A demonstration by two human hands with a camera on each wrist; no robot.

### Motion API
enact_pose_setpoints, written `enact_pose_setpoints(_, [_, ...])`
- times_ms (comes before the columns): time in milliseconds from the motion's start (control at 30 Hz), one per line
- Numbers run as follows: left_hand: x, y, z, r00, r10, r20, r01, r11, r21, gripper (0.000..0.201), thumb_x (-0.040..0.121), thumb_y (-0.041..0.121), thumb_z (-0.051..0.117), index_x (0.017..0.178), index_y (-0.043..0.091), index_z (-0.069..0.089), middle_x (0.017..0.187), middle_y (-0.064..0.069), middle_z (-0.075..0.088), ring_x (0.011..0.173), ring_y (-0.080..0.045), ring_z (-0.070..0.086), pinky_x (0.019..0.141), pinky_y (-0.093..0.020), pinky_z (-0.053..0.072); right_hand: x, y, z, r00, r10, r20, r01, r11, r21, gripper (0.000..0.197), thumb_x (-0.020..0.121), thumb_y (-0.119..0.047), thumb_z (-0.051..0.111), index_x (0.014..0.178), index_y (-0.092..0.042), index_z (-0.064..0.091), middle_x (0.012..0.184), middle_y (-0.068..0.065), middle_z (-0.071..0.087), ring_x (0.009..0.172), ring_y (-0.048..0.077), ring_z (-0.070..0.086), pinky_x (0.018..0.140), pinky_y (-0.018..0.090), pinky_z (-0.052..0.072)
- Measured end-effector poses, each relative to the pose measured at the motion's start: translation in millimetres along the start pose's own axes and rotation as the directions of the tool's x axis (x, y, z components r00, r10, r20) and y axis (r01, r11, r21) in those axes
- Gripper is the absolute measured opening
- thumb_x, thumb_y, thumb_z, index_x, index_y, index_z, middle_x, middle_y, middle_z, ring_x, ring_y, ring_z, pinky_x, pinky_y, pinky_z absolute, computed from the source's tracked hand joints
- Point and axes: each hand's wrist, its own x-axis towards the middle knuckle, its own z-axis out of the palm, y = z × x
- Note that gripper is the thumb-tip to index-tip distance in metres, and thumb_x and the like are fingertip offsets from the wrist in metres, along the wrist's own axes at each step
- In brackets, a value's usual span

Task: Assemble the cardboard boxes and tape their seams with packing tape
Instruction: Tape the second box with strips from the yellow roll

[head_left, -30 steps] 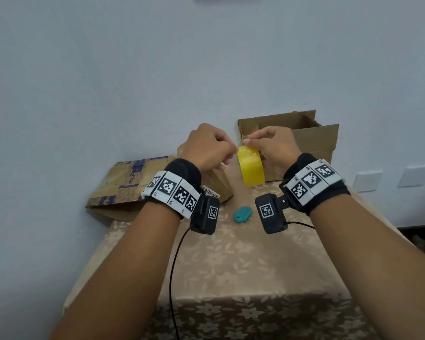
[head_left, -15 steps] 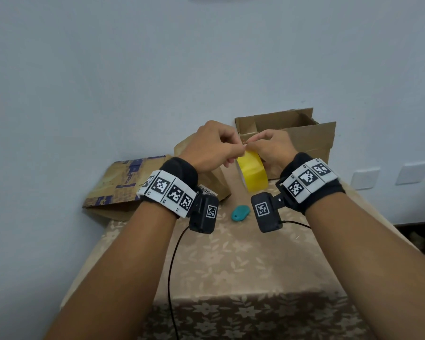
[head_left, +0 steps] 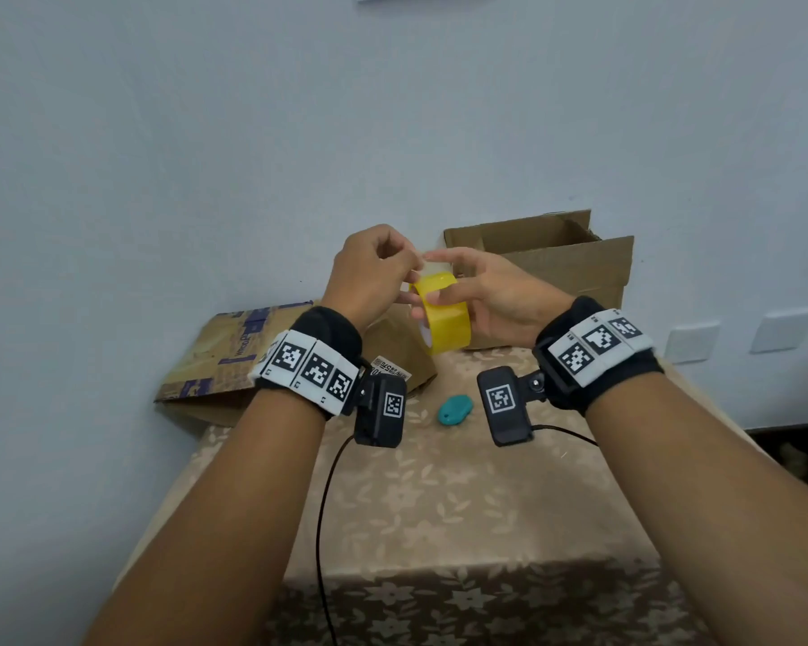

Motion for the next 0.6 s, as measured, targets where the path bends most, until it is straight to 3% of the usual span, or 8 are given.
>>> enact_pose_setpoints(100, [1.6,-1.9,-0.1,0.988,0.15,-0.027,-0.14,0.964,0.227,0.013,0.095,0.01,0.064,0.082,0.014,0.062,0.092,-0.001,0.064,0.074,-0.025,0.072,0.062,-0.036,0.059,0.0,-0.6,1.5,0.999,0.038,-0.004,-0.038,0.999,-0.02,0.052,0.093,0.015,0.058,0.141,-0.005,0.05,0.107,0.02,0.075,0.083,0.031,0.076,0.083,0.042,0.063])
enact_pose_setpoints(200, [2.5,-5.8,-0.1,0.964,0.267,0.017,-0.252,0.882,0.398,0.017,0.092,0.013,0.067,0.079,0.021,0.059,0.09,0.011,0.055,0.075,-0.02,0.069,0.073,-0.048,0.058,-0.5,-4.3,1.3,0.994,0.108,-0.018,-0.109,0.992,-0.068,0.048,0.095,0.014,0.057,0.139,-0.003,0.052,0.105,0.022,0.071,0.085,0.032,0.075,0.086,0.044,0.061])
enact_pose_setpoints(300, [3.2,-8.2,2.2,0.955,0.294,0.051,-0.289,0.869,0.401,0.019,0.089,0.011,0.068,0.079,0.024,0.058,0.091,0.014,0.051,0.083,-0.017,0.065,0.07,-0.053,0.058,-1.4,-6.5,0.4,0.989,0.146,-0.033,-0.149,0.984,-0.099,0.047,0.096,0.014,0.055,0.138,-0.005,0.052,0.1,0.021,0.071,0.084,0.031,0.075,0.09,0.046,0.06])
enact_pose_setpoints(433, [1.3,-6.1,5.3,0.939,0.335,0.074,-0.34,0.882,0.326,0.01,0.09,0.004,0.068,0.085,0.01,0.062,0.092,0.01,0.051,0.089,-0.02,0.063,0.069,-0.049,0.06,2.1,-6.2,-1.5,0.987,0.15,-0.06,-0.156,0.982,-0.106,0.046,0.096,0.013,0.055,0.138,-0.004,0.053,0.106,0.023,0.07,0.091,0.034,0.074,0.105,0.054,0.051])
enact_pose_setpoints(533, [-0.1,-0.8,6.1,0.929,0.361,0.08,-0.369,0.888,0.274,0.01,0.092,0.004,0.069,0.087,0.007,0.062,0.098,-0.002,0.054,0.085,-0.017,0.062,0.057,-0.045,0.061,2.1,-7.1,-4.2,0.984,0.124,-0.125,-0.134,0.988,-0.074,0.038,0.095,0.012,0.057,0.129,-0.005,0.058,0.105,0.023,0.072,0.092,0.034,0.076,0.098,0.051,0.057])
enact_pose_setpoints(600, [1.3,-0.5,6.5,0.929,0.362,0.081,-0.368,0.873,0.319,0.011,0.093,0.01,0.069,0.086,0.014,0.062,0.097,0.002,0.055,0.084,-0.017,0.064,0.063,-0.047,0.061,-0.4,-6.5,-5.3,0.987,0.089,-0.136,-0.099,0.993,-0.069,0.03,0.096,0.011,0.057,0.123,-0.002,0.06,0.103,0.024,0.071,0.09,0.034,0.075,0.092,0.047,0.06])
